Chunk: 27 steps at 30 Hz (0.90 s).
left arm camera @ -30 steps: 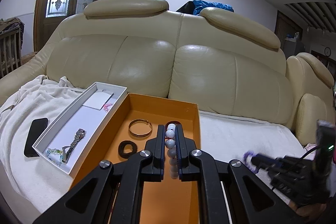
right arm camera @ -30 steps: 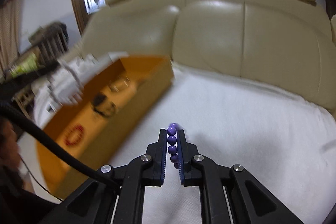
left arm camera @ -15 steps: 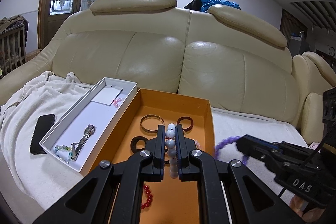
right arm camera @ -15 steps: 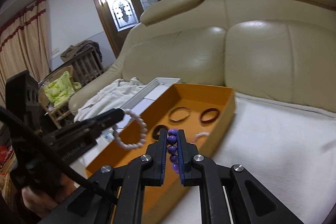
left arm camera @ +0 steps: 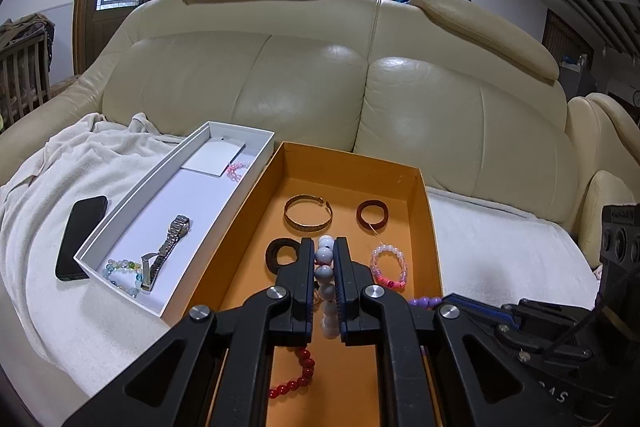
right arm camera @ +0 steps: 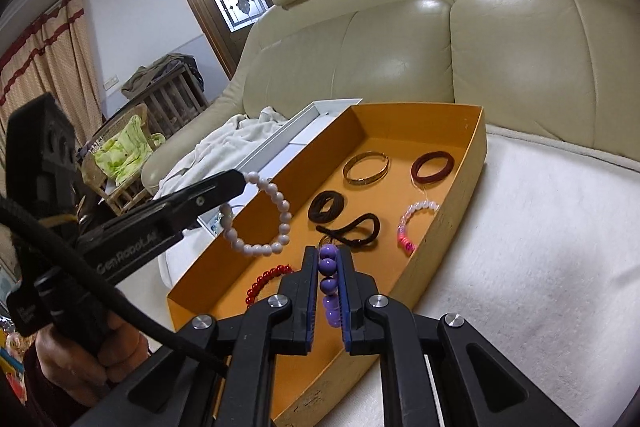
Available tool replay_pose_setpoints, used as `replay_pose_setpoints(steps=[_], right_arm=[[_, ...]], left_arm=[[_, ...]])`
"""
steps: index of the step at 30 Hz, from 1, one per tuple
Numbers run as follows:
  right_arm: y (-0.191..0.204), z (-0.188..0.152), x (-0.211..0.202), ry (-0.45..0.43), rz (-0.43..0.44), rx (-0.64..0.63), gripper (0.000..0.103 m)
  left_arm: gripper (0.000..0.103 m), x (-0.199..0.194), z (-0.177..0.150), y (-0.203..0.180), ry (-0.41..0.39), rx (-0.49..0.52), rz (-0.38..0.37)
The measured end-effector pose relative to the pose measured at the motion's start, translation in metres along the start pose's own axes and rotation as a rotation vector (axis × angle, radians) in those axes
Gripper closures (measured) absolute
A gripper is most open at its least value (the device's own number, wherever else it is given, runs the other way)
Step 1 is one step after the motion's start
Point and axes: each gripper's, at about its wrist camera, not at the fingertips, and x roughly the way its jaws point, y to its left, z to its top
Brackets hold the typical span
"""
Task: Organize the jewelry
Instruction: 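Lower both bracelets into the orange box and open both grippers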
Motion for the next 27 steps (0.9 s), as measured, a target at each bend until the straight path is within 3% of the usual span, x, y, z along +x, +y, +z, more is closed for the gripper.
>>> replay_pose_setpoints(steps=[10, 27], right_arm=[[0.002, -0.007, -0.001, 0.019, 0.006, -0.026, 0.093], [-0.01, -0.002, 0.011, 0.021, -0.026, 0.018, 0.092]], left_arm=[[0.094, 0.008, 0.0, -0.006, 0.037, 0.002, -0.053], [0.094, 0.017, -0.005, -0.013, 0.086, 0.03, -0.054]])
